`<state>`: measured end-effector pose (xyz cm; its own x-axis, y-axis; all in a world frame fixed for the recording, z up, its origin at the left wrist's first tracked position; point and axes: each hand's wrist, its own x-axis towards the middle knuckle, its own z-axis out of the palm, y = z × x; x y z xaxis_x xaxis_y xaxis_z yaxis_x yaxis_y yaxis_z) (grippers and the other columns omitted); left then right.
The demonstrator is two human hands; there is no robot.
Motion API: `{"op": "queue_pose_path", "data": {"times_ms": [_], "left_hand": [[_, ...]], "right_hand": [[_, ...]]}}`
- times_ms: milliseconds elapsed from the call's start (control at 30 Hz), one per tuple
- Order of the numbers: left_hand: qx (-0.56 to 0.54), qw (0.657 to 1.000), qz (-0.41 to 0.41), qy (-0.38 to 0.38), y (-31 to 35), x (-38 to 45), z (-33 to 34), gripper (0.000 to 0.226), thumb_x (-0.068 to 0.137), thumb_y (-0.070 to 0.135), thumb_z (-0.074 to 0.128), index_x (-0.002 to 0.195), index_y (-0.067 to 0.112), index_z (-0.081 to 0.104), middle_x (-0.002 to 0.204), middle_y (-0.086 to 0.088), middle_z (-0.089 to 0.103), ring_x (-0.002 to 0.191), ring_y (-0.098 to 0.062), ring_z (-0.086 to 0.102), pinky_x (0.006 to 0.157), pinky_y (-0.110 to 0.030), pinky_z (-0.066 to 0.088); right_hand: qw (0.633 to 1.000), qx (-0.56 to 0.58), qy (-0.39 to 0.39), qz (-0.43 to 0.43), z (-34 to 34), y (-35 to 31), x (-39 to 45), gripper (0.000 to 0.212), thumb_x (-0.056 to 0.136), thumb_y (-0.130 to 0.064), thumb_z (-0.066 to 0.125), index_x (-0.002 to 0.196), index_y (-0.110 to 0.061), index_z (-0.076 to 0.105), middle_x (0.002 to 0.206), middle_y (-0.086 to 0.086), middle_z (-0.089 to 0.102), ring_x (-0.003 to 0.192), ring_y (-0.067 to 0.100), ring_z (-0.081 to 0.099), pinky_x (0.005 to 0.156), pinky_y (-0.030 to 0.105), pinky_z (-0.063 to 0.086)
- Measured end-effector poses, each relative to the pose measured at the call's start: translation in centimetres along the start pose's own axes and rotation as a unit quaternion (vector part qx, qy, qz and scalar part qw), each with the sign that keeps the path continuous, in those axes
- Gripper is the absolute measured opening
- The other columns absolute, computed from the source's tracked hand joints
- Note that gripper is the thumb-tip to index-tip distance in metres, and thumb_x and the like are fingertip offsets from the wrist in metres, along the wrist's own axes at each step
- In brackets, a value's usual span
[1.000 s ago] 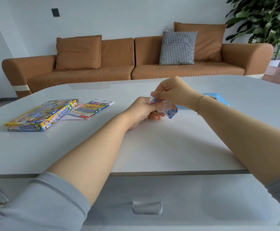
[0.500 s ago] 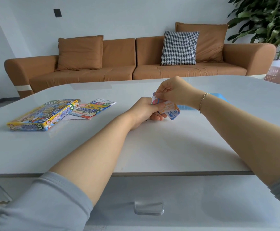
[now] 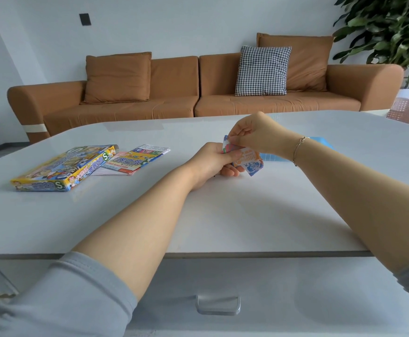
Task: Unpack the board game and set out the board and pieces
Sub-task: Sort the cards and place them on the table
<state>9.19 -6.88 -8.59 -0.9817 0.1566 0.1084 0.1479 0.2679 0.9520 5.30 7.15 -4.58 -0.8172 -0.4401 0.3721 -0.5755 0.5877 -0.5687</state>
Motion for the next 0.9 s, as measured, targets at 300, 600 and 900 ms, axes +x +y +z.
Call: {"op": "queue_pose_path", "data": {"times_ms": [300, 600, 900], "left_hand": [[0.003, 1.0, 0.006, -0.007, 0.12, -0.15, 0.18, 0.015, 0.097, 0.016, 0.052, 0.098, 0.004, 0.06, 0.074, -0.009, 0.065, 0.046, -0.001, 0.057, 0.05, -0.011, 0.046], [0.002, 1.0, 0.006, -0.007, 0.17, -0.27, 0.22, 0.013, 0.097, 0.015, 0.051, 0.095, 0.005, 0.059, 0.074, -0.01, 0.065, 0.045, -0.002, 0.057, 0.049, -0.011, 0.046], [0.003, 1.0, 0.009, -0.006, 0.08, -0.22, 0.14, 0.013, 0.097, 0.014, 0.05, 0.098, 0.005, 0.06, 0.075, -0.011, 0.065, 0.047, -0.003, 0.057, 0.05, -0.011, 0.046]], "right_hand": [[1.0, 0.008, 0.002, -0.016, 0.03, 0.12, -0.22, 0.019, 0.087, -0.021, 0.066, 0.083, -0.003, 0.072, 0.082, 0.008, 0.073, 0.069, 0.013, 0.059, 0.07, 0.033, 0.054], [1.0, 0.018, 0.011, -0.016, 0.3, 0.31, -0.18, 0.02, 0.085, -0.024, 0.067, 0.08, -0.004, 0.072, 0.08, 0.009, 0.073, 0.07, 0.014, 0.061, 0.076, 0.037, 0.055], [1.0, 0.024, 0.011, -0.013, 0.29, 0.3, -0.25, 0.019, 0.083, -0.026, 0.069, 0.08, -0.008, 0.072, 0.082, 0.01, 0.073, 0.074, 0.018, 0.064, 0.078, 0.039, 0.056]]}}
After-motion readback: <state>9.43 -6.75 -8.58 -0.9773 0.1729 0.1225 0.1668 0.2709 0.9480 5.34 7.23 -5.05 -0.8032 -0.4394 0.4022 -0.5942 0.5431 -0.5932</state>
